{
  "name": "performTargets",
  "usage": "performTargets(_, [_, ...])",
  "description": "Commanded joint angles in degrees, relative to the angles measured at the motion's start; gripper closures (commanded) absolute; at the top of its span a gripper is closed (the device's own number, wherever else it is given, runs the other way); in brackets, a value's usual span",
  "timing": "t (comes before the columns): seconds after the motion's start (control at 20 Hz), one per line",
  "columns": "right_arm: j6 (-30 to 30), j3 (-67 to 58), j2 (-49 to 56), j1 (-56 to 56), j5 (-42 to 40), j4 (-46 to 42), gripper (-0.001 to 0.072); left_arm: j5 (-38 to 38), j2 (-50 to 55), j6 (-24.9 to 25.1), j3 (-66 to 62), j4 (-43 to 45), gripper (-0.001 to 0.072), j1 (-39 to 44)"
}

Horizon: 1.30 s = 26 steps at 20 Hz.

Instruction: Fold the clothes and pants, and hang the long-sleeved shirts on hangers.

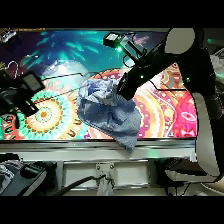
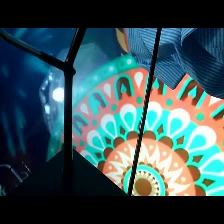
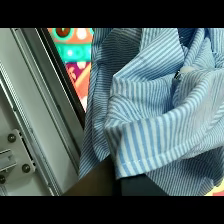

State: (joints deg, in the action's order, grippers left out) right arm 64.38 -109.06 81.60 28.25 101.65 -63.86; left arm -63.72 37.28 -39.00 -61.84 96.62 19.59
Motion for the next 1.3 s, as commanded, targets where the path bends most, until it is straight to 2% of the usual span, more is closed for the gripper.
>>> performTargets(0.0, [0.0,0.0,-0.3,0.0,-1.1,-2.6,0.0691,-2.2,2.8,4.1,0.0,-0.7,0.0698,4.0])
performTargets(0.2, [-0.2,0.0,-0.2,0.0,-3.3,-5.6,0.069,-8.5,1.6,4.1,0.0,-0.6,0.0698,5.0])
performTargets(0.45, [-0.6,0.0,-0.1,0.0,-4.8,-5.4,0.0691,-7.2,0.0,4.2,0.0,-5.7,0.0699,5.0])
performTargets(0.7, [-0.4,0.0,-0.4,0.0,-4.5,-3.9,0.0688,-1.2,11.1,8.3,0.0,-19.1,0.0699,5.0])
performTargets(0.8, [-0.3,0.0,-0.4,0.0,-4.5,-3.9,0.0688,-0.8,17.4,8.5,0.0,-25.9,0.0699,5.0])
performTargets(0.9, [0.6,0.0,-0.4,0.0,-4.6,-3.8,0.0688,2.6,23.2,8.3,0.0,-29.9,0.0699,5.0])
performTargets(0.95, [0.8,0.0,-0.4,0.0,-4.6,-3.8,0.0688,5.7,25.5,7.6,0.0,-30.7,0.07,5.0])
performTargets(1.15, [1.1,0.0,-0.4,0.1,-4.5,-3.0,0.0688,21.6,31.5,-4.3,0.0,-31.4,0.07,4.4])
performTargets(1.25, [1.1,0.0,-0.4,0.1,-4.5,-1.9,0.0688,26.3,32.7,-9.9,0.0,-31.8,0.07,3.4])
